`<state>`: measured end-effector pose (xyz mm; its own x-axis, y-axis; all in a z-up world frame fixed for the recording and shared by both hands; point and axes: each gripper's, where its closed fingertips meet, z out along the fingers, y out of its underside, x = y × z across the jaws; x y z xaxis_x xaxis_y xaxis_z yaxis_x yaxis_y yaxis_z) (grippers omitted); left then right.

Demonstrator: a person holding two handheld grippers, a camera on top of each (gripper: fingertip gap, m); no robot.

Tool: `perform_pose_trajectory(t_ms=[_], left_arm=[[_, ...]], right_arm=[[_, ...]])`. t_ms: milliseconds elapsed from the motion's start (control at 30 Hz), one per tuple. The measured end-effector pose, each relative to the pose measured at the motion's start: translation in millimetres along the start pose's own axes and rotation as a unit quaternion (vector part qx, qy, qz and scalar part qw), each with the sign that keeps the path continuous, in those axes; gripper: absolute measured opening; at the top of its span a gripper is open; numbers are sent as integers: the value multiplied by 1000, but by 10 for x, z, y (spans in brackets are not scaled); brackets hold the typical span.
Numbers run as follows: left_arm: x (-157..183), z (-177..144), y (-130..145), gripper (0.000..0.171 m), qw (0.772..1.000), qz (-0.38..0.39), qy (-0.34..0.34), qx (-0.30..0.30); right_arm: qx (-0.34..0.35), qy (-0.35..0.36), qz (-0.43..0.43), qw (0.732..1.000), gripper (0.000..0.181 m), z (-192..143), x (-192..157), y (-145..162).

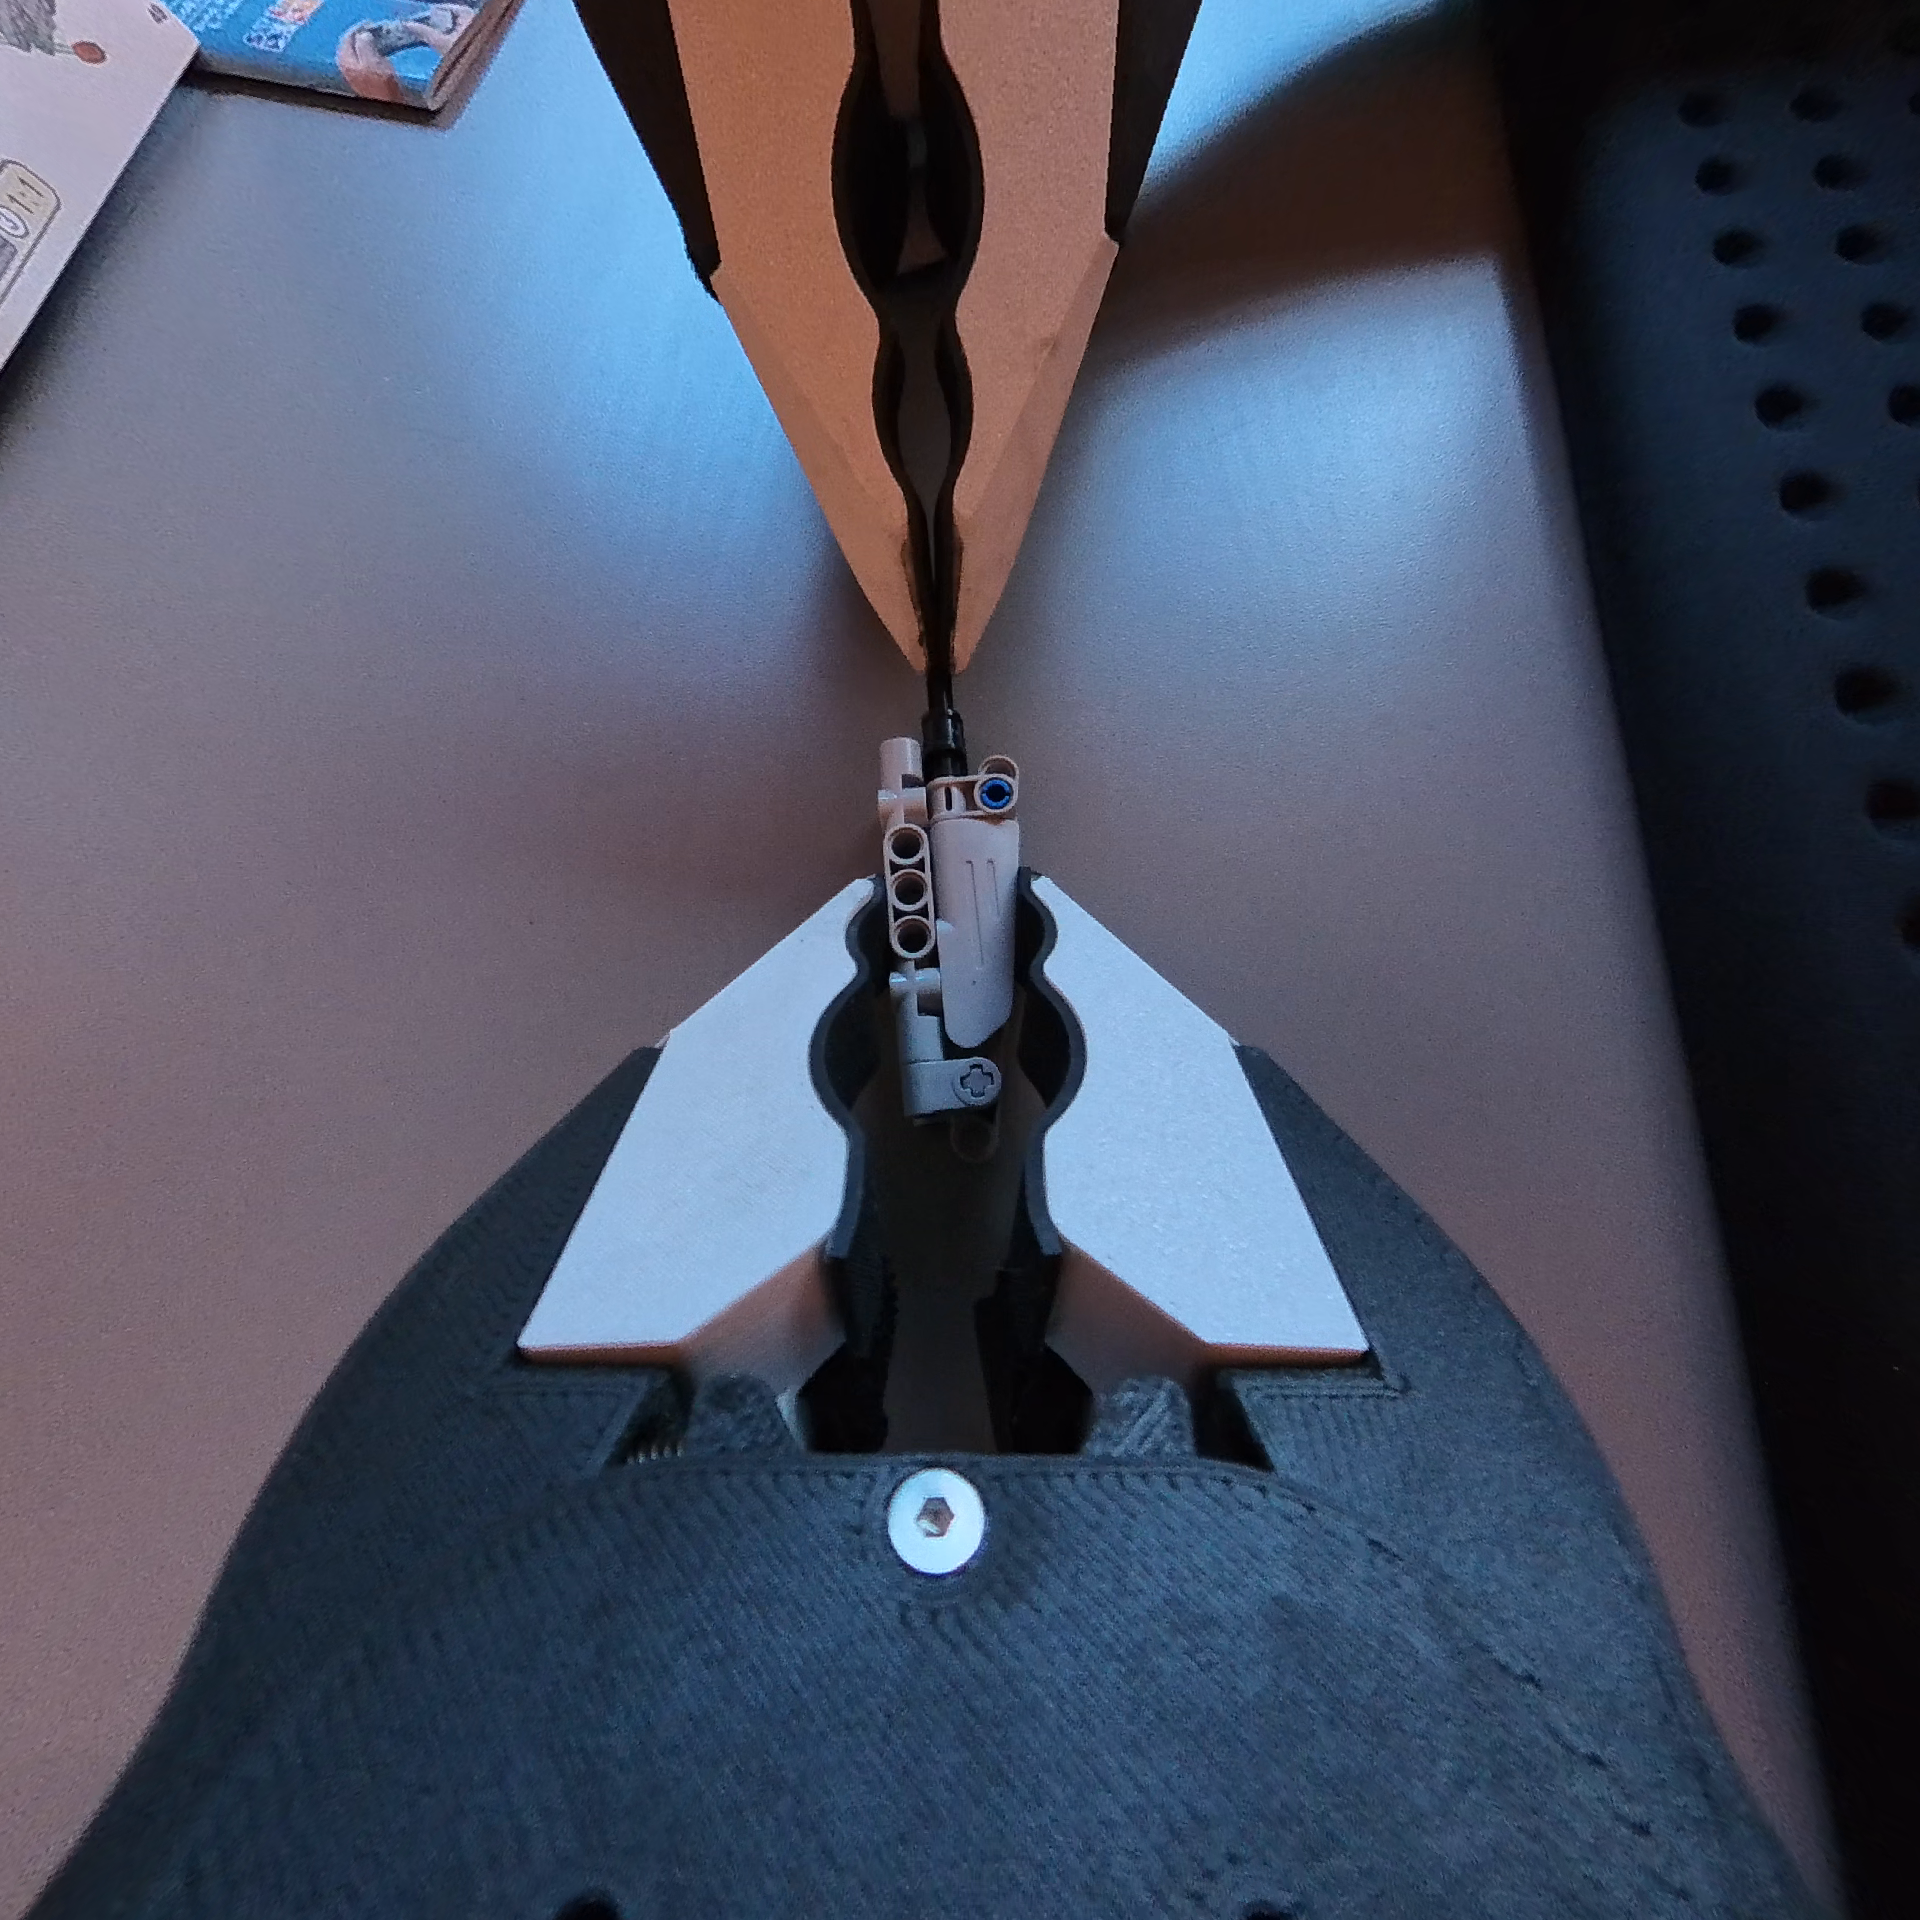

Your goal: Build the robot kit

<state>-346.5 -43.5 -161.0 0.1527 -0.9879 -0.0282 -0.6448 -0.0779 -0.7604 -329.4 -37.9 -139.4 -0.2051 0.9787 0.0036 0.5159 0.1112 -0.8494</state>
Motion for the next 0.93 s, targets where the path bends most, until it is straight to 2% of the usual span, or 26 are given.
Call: perform_pose_trajectory(t_ms=[867,900,933], left_arm=[[4,7,2,21,1000,3,0,0],[3,7,1,21,1000,3,0,0],[16,27,-23,21,1000,3,3,5]], right_arm=[[0,3,4,1000,0,24,-27,-18],[2,4,4,1000,0,25,-25,-26],[35,-14,9,999,0,55,-85,-146]])
